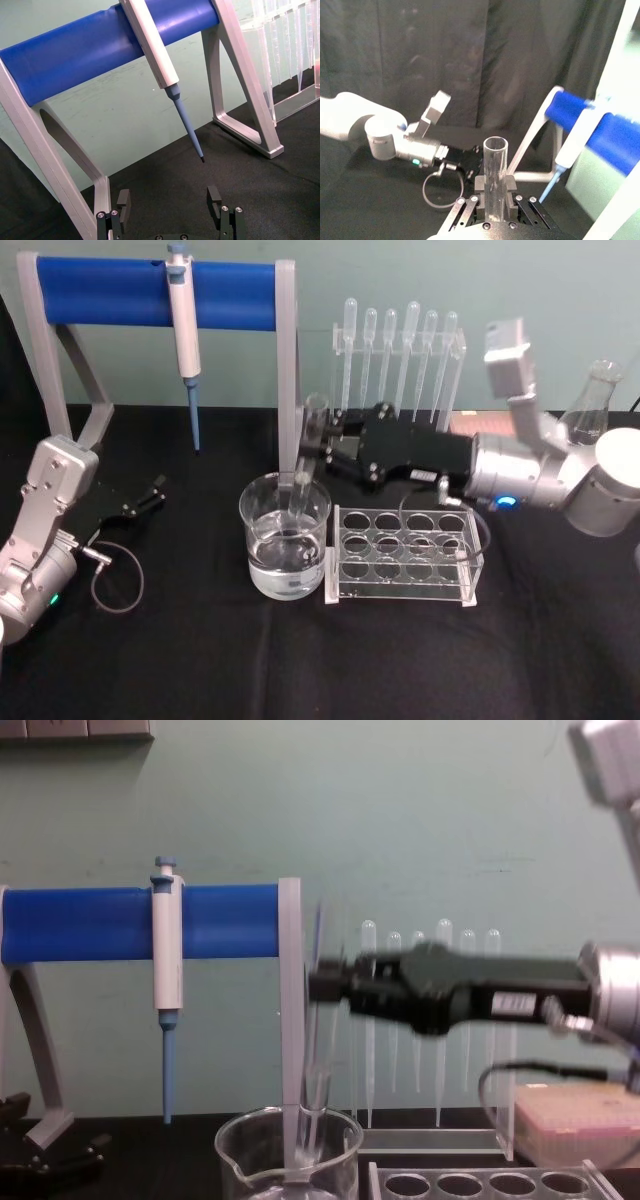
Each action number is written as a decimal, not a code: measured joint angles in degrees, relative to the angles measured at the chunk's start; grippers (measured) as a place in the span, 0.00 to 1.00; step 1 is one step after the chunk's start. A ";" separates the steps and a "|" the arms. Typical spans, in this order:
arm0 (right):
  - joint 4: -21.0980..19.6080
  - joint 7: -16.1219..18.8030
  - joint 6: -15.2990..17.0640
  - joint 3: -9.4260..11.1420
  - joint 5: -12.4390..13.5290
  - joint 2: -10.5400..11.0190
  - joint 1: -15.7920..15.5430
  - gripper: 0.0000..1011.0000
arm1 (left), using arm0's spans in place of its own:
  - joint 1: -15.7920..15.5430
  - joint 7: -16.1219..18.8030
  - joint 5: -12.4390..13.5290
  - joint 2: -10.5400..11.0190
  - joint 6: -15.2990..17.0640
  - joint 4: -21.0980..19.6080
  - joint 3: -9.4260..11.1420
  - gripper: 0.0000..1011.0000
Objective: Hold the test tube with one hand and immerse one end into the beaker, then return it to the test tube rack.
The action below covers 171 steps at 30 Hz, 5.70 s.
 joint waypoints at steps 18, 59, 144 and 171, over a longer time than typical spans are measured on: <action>-11.23 -2.74 3.24 3.98 3.51 8.54 -2.62 0.24 | 0.00 0.00 0.00 0.00 0.00 0.00 0.00 0.99; -12.28 -5.46 1.66 8.00 4.53 13.26 -14.77 0.24 | 0.00 0.00 0.00 0.00 0.00 0.00 0.00 0.99; -14.66 -48.39 -8.92 25.41 -14.73 1.09 -33.68 0.99 | 0.00 0.00 0.00 0.00 -0.01 0.00 0.00 0.99; -14.45 -46.37 -8.86 25.71 -13.31 1.03 -33.72 0.99 | 0.00 0.00 0.00 0.00 -0.01 0.00 0.00 0.99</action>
